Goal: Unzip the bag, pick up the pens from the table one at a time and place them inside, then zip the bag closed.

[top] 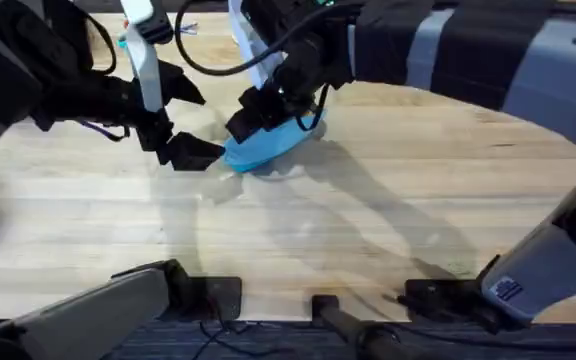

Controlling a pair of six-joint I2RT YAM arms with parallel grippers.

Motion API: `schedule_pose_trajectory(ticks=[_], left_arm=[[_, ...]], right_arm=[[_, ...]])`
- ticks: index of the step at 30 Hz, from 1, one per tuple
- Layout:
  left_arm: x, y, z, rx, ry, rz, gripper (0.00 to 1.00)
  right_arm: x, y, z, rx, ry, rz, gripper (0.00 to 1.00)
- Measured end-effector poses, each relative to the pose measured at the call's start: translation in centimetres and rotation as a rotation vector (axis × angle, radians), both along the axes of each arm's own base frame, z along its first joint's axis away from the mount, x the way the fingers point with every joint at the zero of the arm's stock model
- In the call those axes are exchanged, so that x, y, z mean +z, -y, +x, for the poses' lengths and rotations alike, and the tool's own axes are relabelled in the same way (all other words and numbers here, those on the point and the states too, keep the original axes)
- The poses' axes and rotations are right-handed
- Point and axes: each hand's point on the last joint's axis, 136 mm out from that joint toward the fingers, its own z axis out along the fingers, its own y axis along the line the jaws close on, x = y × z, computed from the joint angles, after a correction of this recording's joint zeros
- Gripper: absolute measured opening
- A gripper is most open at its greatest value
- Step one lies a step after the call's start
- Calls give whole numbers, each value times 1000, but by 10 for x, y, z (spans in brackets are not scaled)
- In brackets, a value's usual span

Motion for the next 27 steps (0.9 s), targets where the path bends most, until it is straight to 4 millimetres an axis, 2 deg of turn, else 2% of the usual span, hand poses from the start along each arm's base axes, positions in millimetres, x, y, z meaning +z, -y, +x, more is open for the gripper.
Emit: schedule_pose_trajectory(ticks=[7, 10, 18, 27], left_arm=[[0, 0, 0, 0, 0, 0, 993], [0, 0, 0, 0, 0, 0, 993], [0, 0, 0, 0, 0, 0, 993], [0, 0, 0, 0, 0, 0, 993]], right_arm=[[1, -1, 0, -27, -16, 11, 554], [3, -5, -1, -28, -29, 34, 523], [5, -8, -3, -82, -81, 66, 521], [6, -10, -4, -170, -145, 89, 387]])
